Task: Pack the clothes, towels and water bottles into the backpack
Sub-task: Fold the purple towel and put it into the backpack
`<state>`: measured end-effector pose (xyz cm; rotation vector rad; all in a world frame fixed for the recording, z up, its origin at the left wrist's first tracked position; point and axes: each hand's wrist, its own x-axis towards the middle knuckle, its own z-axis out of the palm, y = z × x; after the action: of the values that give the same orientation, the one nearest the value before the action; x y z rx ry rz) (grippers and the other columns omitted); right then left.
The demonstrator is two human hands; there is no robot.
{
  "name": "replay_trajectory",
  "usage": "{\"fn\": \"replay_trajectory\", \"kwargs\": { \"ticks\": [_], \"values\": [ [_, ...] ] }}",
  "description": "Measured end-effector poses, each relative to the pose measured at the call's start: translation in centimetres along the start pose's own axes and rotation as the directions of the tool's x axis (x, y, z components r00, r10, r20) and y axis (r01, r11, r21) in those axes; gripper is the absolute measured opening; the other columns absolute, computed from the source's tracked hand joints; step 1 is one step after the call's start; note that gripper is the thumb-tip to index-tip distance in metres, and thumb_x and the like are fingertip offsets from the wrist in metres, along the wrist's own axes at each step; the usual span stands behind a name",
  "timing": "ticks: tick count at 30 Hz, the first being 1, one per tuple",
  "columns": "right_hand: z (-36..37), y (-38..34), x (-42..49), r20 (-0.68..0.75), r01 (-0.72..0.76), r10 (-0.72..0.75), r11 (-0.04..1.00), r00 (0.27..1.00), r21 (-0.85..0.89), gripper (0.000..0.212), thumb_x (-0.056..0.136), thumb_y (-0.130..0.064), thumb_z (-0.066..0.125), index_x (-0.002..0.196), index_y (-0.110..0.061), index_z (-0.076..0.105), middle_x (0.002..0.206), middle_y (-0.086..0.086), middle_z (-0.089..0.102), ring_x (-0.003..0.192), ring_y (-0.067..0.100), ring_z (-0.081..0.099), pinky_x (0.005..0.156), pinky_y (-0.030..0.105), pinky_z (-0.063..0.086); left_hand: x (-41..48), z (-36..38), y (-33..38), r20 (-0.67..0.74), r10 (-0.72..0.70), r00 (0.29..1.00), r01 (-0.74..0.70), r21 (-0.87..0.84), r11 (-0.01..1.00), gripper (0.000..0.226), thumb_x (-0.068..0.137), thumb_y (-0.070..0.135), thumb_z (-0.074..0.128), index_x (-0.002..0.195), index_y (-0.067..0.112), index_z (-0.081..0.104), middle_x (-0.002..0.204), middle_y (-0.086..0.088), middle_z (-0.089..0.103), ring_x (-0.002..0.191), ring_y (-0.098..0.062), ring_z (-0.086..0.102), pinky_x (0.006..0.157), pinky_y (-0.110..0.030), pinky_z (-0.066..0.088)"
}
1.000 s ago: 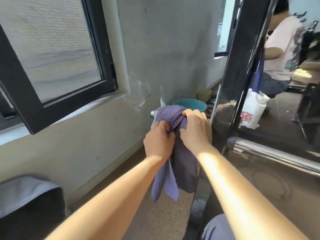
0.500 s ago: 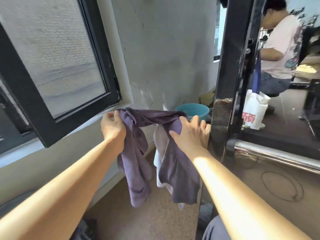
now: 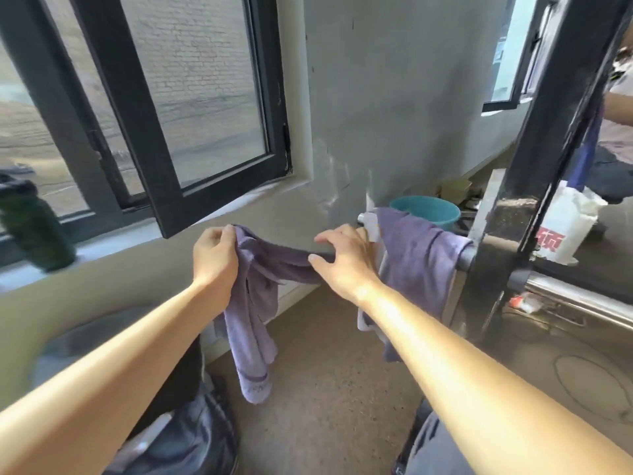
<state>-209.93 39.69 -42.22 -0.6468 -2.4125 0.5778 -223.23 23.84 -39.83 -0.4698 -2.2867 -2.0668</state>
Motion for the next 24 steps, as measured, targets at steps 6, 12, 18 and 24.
{"fn": "replay_trajectory", "kwargs": {
  "ticks": [6, 12, 18, 24],
  "values": [
    [4.7, -5.7, -1.4, 0.578, -0.348, 0.070, 0.854, 0.813, 0.386, 0.041, 0.097, -0.053, 0.058, 0.095, -0.015, 0.073, 0.088, -0.002, 0.071, 0.080, 0.014, 0.065, 0.073, 0.029, 0.052, -0.2, -5.4, -4.0, 0.211, -0.058, 0.976, 0.051, 0.039, 0.998, 0.025, 0.106, 0.028, 0.056, 0.085, 0.016, 0.065, 0.076, 0.000, 0.064, 0.072, -0.013, 0.056, 0.067, -0.029, 0.047],
    [10.0, -9.0, -1.7, 0.838, -0.578, 0.024, 0.734, 0.546, 0.356, 0.069, 0.090, -0.054, 0.070, 0.146, -0.023, 0.043, 0.140, 0.007, 0.055, 0.110, 0.028, 0.063, 0.090, 0.044, 0.059, 0.3, -11.5, -8.1, 0.318, -0.123, 0.940, 0.117, 0.039, 0.992, 0.028, 0.108, 0.026, 0.053, 0.083, 0.018, 0.064, 0.070, 0.007, 0.066, 0.068, -0.009, 0.059, 0.060, -0.026, 0.046],
    [15.5, -11.2, -1.7, 0.821, -0.550, -0.090, 0.701, 0.564, 0.454, 0.038, 0.090, -0.010, 0.076, 0.126, -0.008, 0.064, 0.111, 0.004, 0.068, 0.093, 0.013, 0.063, 0.078, 0.024, 0.051, 1.9, -16.7, -12.2, 0.326, -0.239, 0.915, 0.231, 0.064, 0.971, 0.027, 0.110, 0.028, 0.047, 0.094, 0.015, 0.064, 0.090, -0.006, 0.065, 0.088, -0.020, 0.058, 0.072, -0.034, 0.043],
    [19.0, -11.0, -0.6, 0.751, -0.056, -0.121, 0.977, 0.649, 0.206, 0.021, 0.074, 0.003, 0.071, 0.084, -0.013, 0.079, 0.077, 0.004, 0.075, 0.052, 0.000, 0.058, 0.060, 0.025, 0.054, 2.8, -19.8, -15.4, 0.031, -0.243, 0.969, 0.227, 0.265, 0.937, 0.026, 0.109, 0.026, 0.046, 0.091, 0.017, 0.062, 0.083, 0.005, 0.059, 0.078, -0.012, 0.050, 0.065, -0.026, 0.038]
  ]
}}
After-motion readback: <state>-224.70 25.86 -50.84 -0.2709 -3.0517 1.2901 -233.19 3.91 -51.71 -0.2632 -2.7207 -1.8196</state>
